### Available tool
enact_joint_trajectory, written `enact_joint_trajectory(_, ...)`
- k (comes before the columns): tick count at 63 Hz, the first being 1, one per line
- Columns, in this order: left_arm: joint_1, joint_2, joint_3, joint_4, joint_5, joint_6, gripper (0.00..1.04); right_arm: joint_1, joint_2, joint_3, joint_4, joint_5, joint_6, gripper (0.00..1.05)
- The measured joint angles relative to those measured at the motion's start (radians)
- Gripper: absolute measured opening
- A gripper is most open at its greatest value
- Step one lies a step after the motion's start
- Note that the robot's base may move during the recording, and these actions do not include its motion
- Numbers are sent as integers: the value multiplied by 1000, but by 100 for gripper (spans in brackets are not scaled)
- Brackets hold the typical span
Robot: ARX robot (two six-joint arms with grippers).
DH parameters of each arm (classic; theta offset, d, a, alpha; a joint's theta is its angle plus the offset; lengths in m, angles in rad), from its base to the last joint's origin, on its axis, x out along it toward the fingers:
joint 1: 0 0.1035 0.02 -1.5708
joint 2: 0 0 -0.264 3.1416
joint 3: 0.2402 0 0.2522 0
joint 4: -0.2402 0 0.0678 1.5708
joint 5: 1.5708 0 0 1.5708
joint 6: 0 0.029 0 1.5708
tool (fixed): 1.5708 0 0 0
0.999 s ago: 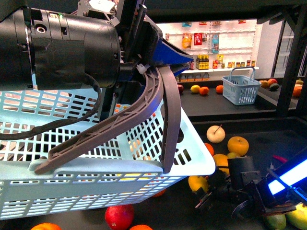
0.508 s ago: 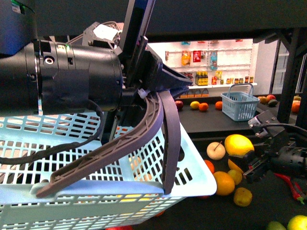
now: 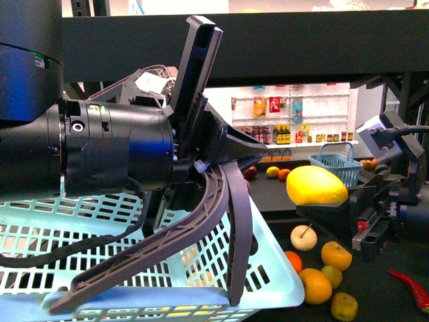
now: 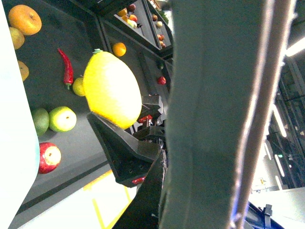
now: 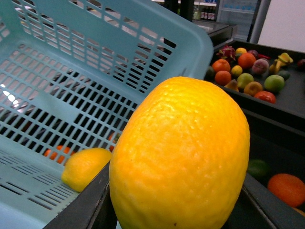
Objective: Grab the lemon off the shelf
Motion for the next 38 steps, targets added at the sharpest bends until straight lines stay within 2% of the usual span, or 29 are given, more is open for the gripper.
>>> enact_joint_trajectory(27, 0, 0, 0, 0, 0, 0, 7, 158, 146, 90, 8, 76, 76, 51)
enact_joint_trajectory(38, 0, 0, 0, 0, 0, 0, 7, 195, 185, 136, 6, 111, 98, 51)
